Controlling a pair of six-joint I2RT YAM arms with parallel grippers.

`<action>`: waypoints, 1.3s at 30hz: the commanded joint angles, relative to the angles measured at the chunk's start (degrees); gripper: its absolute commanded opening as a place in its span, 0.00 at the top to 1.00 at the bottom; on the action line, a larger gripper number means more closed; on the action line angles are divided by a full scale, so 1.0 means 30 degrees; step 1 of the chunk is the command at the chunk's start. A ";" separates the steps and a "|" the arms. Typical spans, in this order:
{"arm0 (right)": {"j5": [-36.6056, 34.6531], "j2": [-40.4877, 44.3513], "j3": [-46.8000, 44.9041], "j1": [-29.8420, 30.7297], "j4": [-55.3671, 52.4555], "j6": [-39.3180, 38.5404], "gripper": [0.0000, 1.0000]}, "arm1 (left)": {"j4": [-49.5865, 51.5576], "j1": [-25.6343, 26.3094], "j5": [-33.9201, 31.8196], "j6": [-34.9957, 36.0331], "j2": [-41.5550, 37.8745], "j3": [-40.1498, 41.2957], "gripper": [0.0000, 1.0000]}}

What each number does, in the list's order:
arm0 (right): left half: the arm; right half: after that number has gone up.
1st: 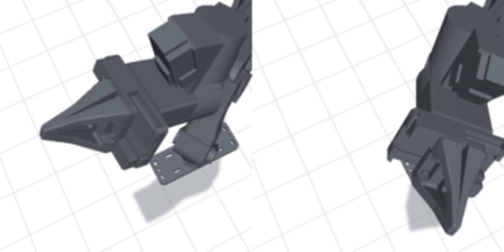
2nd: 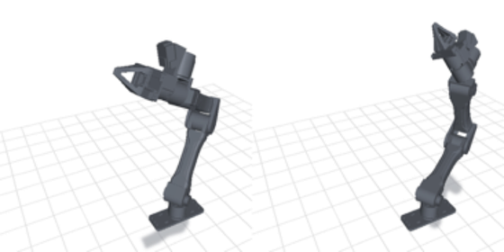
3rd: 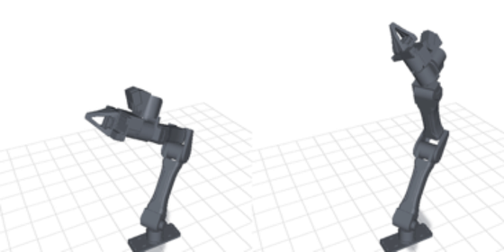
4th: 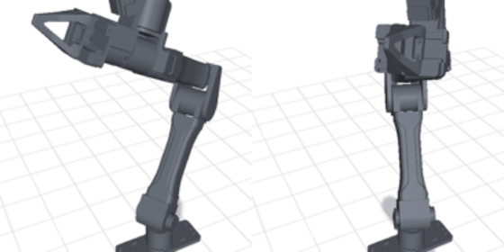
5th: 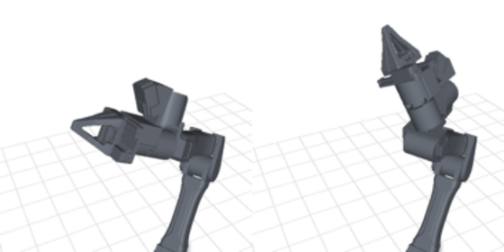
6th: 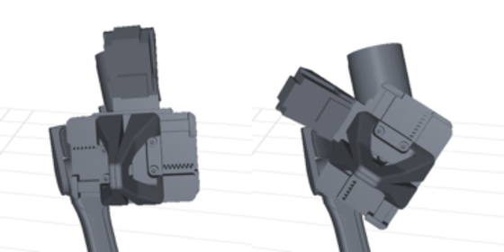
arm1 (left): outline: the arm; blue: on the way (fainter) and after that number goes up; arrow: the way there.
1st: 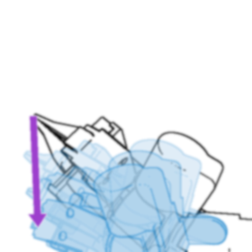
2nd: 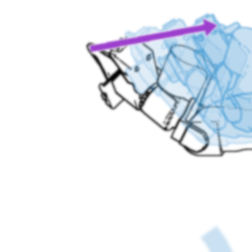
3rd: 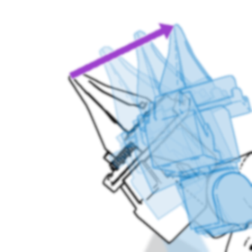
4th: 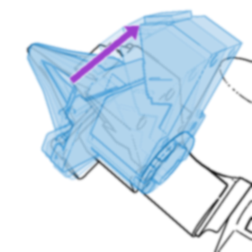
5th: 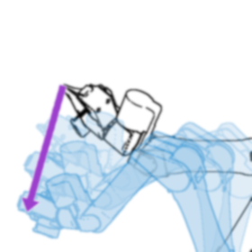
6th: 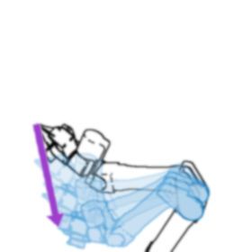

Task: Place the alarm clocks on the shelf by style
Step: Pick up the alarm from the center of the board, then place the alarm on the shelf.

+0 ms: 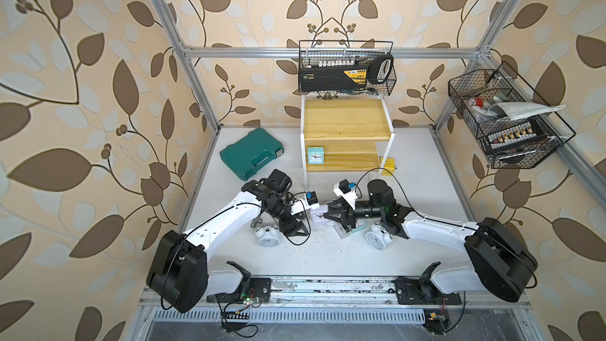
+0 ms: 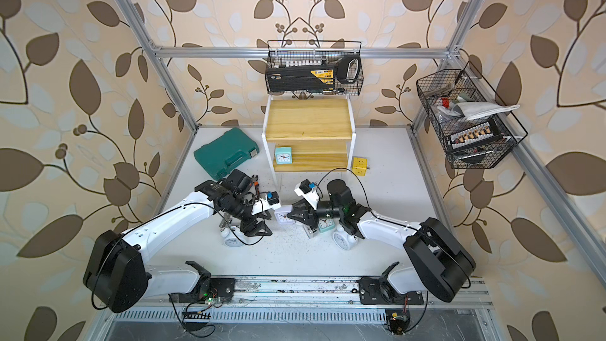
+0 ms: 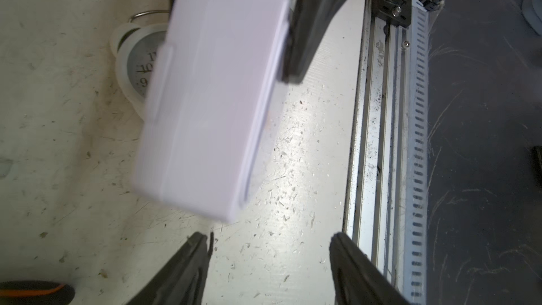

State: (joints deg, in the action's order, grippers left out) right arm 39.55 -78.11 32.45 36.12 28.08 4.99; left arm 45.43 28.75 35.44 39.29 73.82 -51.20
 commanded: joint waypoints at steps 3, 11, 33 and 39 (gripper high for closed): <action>-0.3260 0.1673 0.0032 -0.0599 -0.0993 -0.0315 0.78 | 0.0210 -0.0899 0.1673 -0.0390 -0.0672 -0.0832 0.31; -0.6449 0.2450 0.1237 -0.1985 -0.0640 0.0322 0.78 | 0.0208 -0.1958 0.2622 -0.0759 -0.0613 -0.0932 0.30; -0.8556 -0.0991 0.3346 -0.3284 0.3696 0.1023 0.77 | 0.0120 -0.2890 0.3245 -0.0970 -0.0381 -0.0625 0.30; -0.8907 -0.2179 0.3873 -0.3266 0.3833 0.0811 0.77 | 0.0106 -0.3022 0.3303 -0.0909 -0.0474 -0.0498 0.30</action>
State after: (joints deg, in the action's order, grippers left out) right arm 14.09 -83.22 41.93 26.33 36.84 7.44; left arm 45.36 20.18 42.81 36.88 73.06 -52.01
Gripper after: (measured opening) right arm 0.301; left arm 0.705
